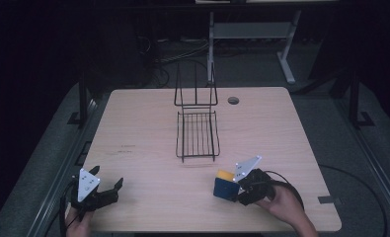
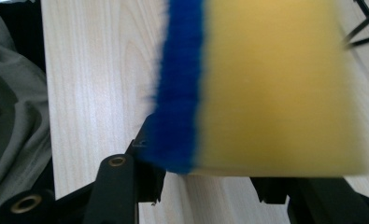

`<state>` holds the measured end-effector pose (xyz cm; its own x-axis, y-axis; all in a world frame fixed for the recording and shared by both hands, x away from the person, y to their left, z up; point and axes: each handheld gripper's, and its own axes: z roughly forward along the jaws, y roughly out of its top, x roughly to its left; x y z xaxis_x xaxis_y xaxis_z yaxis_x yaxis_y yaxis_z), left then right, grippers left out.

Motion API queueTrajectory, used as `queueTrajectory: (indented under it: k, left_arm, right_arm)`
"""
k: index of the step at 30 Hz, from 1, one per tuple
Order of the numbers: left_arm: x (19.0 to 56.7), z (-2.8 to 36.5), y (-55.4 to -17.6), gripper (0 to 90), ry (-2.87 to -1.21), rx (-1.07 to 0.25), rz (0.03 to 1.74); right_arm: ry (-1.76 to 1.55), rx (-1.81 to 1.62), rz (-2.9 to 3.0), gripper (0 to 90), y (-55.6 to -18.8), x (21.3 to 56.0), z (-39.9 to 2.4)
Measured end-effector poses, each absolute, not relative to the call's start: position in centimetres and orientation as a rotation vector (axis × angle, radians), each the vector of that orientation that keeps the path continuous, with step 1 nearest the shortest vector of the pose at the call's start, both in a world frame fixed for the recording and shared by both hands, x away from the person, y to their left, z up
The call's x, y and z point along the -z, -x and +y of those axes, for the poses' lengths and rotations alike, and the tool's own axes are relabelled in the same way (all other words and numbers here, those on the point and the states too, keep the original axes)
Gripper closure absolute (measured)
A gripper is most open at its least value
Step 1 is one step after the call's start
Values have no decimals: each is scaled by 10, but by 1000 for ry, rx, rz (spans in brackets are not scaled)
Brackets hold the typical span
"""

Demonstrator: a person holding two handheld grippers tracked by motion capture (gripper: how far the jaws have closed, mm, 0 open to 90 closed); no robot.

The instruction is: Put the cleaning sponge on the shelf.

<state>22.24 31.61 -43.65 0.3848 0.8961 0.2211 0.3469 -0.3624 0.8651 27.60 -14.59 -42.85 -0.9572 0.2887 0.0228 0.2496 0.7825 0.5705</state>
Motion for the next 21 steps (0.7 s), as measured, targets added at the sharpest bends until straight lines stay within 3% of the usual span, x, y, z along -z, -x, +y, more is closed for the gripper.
queueTrajectory:
  k: [21]
  left_arm:
    - [436, 317, -222, 139, -1889, -923, 1074]
  right_arm:
    - [-348, -947, 2926, 562, -298, 401, -140]
